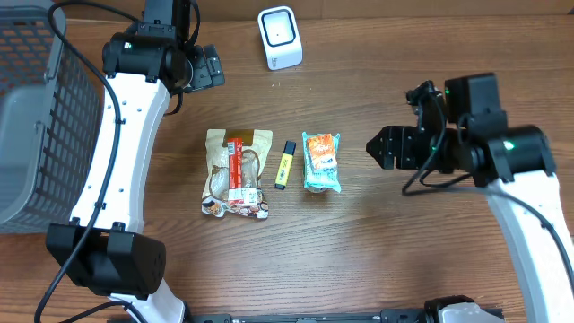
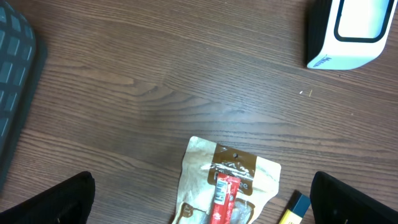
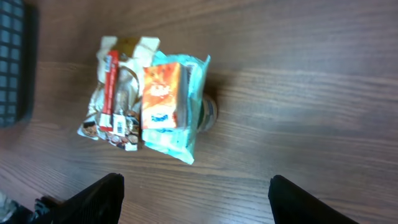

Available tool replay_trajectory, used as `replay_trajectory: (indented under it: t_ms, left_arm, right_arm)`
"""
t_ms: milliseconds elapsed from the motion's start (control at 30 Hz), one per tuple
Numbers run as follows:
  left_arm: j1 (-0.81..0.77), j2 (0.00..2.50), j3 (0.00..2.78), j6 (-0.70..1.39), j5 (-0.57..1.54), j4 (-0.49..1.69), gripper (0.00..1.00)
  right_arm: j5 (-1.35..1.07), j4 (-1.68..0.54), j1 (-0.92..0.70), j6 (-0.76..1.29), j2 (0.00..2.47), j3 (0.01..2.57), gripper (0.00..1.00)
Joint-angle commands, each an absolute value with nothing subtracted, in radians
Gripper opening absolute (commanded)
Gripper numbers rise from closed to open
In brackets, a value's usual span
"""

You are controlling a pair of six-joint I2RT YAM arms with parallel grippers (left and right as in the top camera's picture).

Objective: Scan the item barcode
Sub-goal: 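Raise the right gripper and move it left toward the teal pack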

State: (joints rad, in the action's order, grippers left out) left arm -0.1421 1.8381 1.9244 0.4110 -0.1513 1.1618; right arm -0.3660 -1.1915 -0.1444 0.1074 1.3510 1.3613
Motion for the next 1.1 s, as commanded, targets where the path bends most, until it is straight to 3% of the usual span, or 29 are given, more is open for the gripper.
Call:
replay_trajectory:
  t_ms: [0,367,533,800,1067]
  left_arm:
    - [-0.144,1.812,1.946,0.396,-0.160,1.163,1.00]
    - [-0.144,1.812,1.945,0.396,-0.160,1.163,1.00]
    - [-0.144,1.812,1.946,0.396,-0.160,1.163,1.00]
    - [-0.144,1.812,1.946,0.396,-0.160,1.163,1.00]
    - [-0.144,1.812,1.946,0.396,-0.160,1.163,1.00]
  right_arm:
    - [-0.381,-1.196,-0.142,0.104,1.392,1.380,0.77]
    - [-0.391,-1.163,-0.142,0.051,1.511,1.348,0.77]
    - [-0.405,-1.120,-0.143,0.051,1.531,1.341,0.64]
    - [-0.431,-1.058,-0.188,0.051,1.551,1.341,0.59]
    - [-0.419,-0.995,-0.303,0.052,1.582,1.341,0.45]
